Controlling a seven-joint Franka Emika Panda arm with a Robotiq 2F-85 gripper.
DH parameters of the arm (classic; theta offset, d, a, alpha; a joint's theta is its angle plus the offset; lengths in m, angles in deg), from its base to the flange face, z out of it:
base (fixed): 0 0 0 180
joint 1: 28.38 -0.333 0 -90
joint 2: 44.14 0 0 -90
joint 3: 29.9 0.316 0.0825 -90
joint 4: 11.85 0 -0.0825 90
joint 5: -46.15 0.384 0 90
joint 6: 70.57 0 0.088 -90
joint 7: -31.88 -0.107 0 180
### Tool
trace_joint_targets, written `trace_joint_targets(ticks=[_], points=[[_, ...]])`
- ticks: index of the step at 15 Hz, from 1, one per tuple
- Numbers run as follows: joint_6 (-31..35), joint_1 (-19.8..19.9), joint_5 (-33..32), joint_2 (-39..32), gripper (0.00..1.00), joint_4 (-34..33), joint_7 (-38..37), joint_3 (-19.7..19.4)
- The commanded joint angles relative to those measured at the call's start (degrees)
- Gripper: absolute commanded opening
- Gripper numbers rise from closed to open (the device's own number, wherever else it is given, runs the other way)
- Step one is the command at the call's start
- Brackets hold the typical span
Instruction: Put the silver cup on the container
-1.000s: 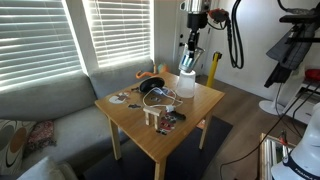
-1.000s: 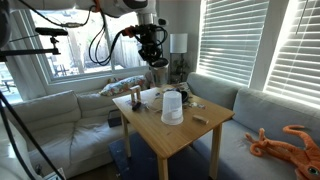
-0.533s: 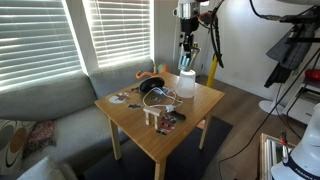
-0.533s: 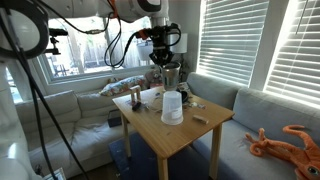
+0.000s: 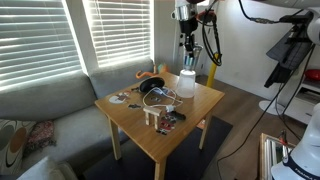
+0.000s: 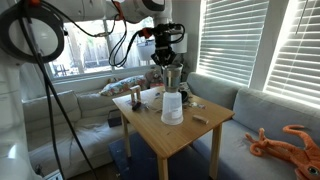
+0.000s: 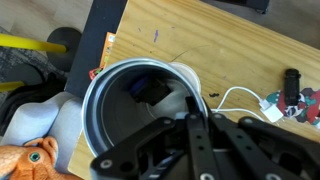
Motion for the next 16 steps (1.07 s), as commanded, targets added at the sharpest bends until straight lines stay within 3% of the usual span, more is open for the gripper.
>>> trace_joint_targets(ticks=[1, 11, 12, 13, 16], points=[[-2.75, -0.43, -1.71, -2.37, 0.01, -3.26, 1.41, 0.06], [-2.51, -1.07, -3.82, -4.27, 0.01, -3.65, 1.34, 0.07], [-2.52, -1.15, -3.93, -4.35, 0.10, -3.68, 1.30, 0.08], [-2.76, -1.32, -4.26, -4.51, 0.29, -3.81, 1.17, 0.09], [-2.82, -1.51, -3.83, -4.40, 0.49, -3.90, 0.87, 0.24]])
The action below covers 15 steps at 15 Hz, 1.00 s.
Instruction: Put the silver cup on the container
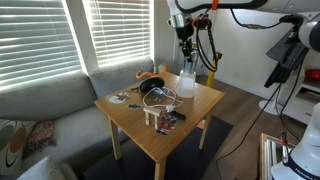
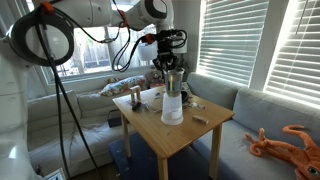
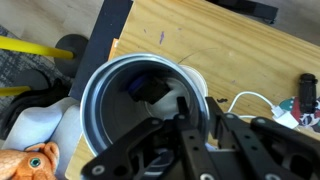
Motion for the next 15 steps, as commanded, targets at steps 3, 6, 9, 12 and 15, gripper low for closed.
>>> trace_joint_targets(ticks=[3, 6, 9, 12, 15], points=[[-2.77, -1.19, -0.14, -0.01, 0.69, -3.17, -0.30, 0.65], [-3.73, -2.74, -2.00, 1.85, 0.91, -3.37, -3.30, 0.75], [-2.15, -4.58, -4.43, 5.81, 1.00, -1.19, -7.19, 0.93], [0.13, -6.47, -6.28, 11.06, 1.00, 2.37, -11.00, 1.82], [5.66, -7.45, -2.64, 18.11, 1.00, 9.19, -11.96, 3.28]])
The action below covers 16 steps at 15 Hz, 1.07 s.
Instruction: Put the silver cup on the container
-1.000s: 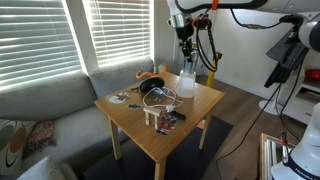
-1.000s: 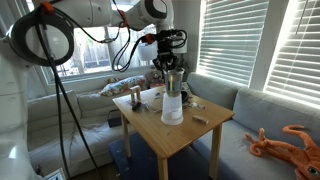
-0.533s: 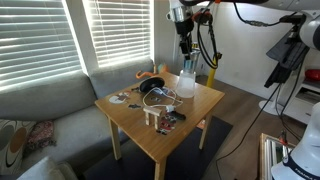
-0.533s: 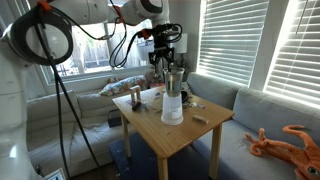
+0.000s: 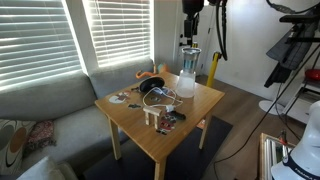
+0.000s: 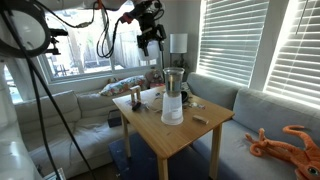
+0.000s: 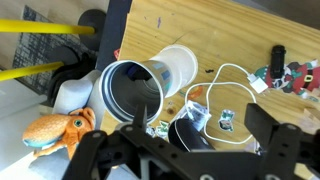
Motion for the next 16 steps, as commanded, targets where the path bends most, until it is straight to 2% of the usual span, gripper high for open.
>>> trace_joint_targets(ticks=[1, 6, 7, 10, 12, 13, 16], points=[[7.49, -1.13, 3.07, 10.94, 1.00, 12.76, -1.21, 1.60], [14.74, -1.12, 12.20, 22.25, 1.00, 26.64, 1.37, 0.31], [15.73, 0.20, 13.90, 24.36, 1.00, 29.02, 1.12, 1.04], [20.05, 1.18, 18.72, 31.15, 1.00, 37.75, 1.57, -0.79], [23.37, 1.07, 21.22, 35.64, 1.00, 43.65, 5.99, -2.60], [19.20, 1.75, 18.53, 29.15, 1.00, 35.26, 2.77, -0.44], [19.73, 2.03, 18.71, 30.60, 1.00, 36.78, 3.33, -0.72]])
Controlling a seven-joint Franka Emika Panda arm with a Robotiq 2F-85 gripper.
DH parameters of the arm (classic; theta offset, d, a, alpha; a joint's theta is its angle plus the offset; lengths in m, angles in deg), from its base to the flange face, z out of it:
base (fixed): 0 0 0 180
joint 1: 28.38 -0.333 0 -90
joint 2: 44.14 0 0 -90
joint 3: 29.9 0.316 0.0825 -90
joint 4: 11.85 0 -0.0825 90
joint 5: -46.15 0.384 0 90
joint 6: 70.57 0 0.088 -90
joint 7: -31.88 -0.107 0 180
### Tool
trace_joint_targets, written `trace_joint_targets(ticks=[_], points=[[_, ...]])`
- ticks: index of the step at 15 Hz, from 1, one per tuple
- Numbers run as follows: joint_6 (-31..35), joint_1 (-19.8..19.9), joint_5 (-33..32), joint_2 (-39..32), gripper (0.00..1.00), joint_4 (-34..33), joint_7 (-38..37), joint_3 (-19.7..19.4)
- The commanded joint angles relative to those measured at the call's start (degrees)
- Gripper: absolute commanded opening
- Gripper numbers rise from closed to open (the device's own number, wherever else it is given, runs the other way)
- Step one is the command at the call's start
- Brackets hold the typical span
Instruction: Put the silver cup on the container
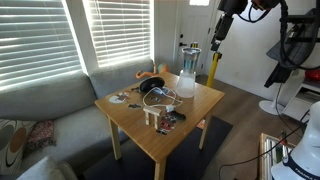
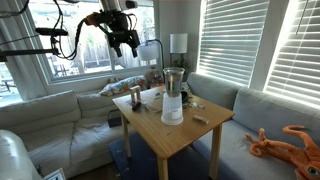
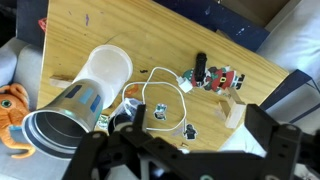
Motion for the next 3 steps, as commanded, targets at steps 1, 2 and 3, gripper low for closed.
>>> trace_joint_targets(ticks=[1, 2, 3], points=[[-0.13, 0.97, 0.34, -0.51, 1.00, -0.43, 0.22, 1.00], [-0.13, 0.95, 0.33, -0.88, 1.00, -0.57, 0.20, 1.11], [-0.13, 0.95, 0.33, -1.05, 1.00, -0.61, 0.20, 1.13]])
